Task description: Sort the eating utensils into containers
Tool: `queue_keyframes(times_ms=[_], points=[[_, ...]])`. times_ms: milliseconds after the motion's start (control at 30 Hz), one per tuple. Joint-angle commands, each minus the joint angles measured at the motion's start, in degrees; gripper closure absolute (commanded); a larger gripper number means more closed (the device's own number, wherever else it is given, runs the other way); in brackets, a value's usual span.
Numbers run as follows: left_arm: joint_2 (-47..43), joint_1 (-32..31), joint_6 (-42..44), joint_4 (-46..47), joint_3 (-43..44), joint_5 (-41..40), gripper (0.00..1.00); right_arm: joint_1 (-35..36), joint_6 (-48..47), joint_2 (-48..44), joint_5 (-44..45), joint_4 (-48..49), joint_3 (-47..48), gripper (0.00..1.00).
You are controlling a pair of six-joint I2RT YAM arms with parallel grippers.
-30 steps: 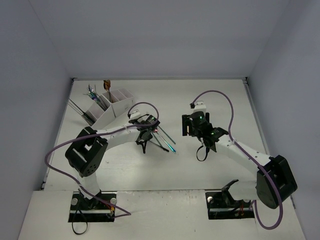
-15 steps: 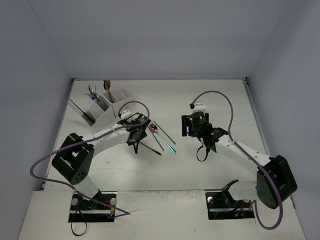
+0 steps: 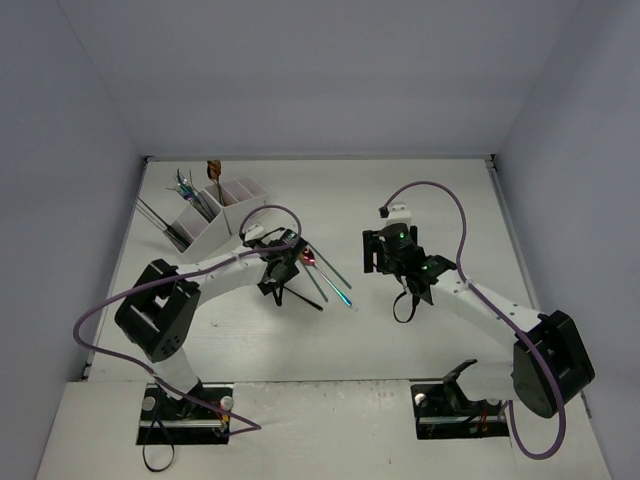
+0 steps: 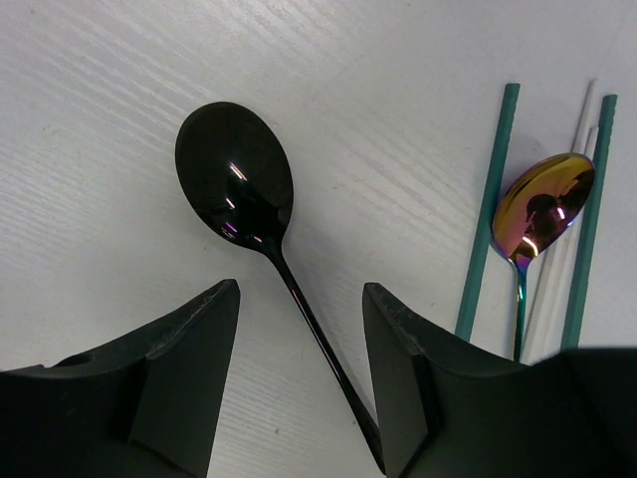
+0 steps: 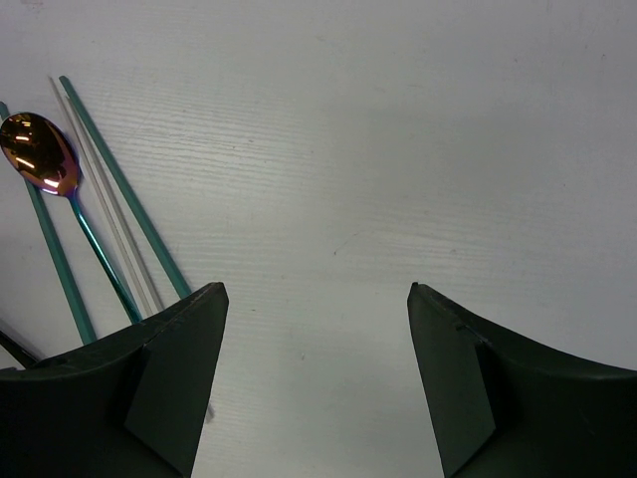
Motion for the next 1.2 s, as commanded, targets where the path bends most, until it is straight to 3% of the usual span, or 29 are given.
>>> queue_keyframes(times_ms=[0,233,367,533,767,900,1067,1167], points=[[1.07,1.09,-2.13,-1.47,1.63,-0.92,0.51,-0.47,-0.68,-0.62,0.33,3.01,0.09,0.30],[3.18,2.91,-1.43,-2.12,1.57,-0.90,0.60,-0.56,-1.03,-0.59,0.20,3.10,-0.09,0.30],[3.11,3.26,-0.22,-2.61,1.40,-1.29,0.80,-0.56,-1.11,-0.09,0.03,3.01,-0.09,0.30],[1.47,3.26,2.16,-4.00,2.22,-2.39,0.99,-0.56,-1.30,0.13,-0.15,3.11,-0.19,0.30],[-5.61,3.26,8.15,-6.06,6.75,-6.96,1.00,-0.65,-1.38,0.55,-0.32,3.28,-0.18,0.30],[-10.21,3.31,20.84,-4.54,14.45,-13.22,1.00,-0.74,-1.39,-0.14,-0.41,3.28,-0.22,0.30],[-13.34,4.58,39.13,7.60,20.28,-22.10,1.00,-0.74,-1.03,-1.42,-1.51,3.32,-0.09,0.30],[-13.11,8.93,46.63,16.45,21.16,-22.35,1.00,-0.74,-1.26,-1.83,-2.30,3.75,-0.28,0.30]])
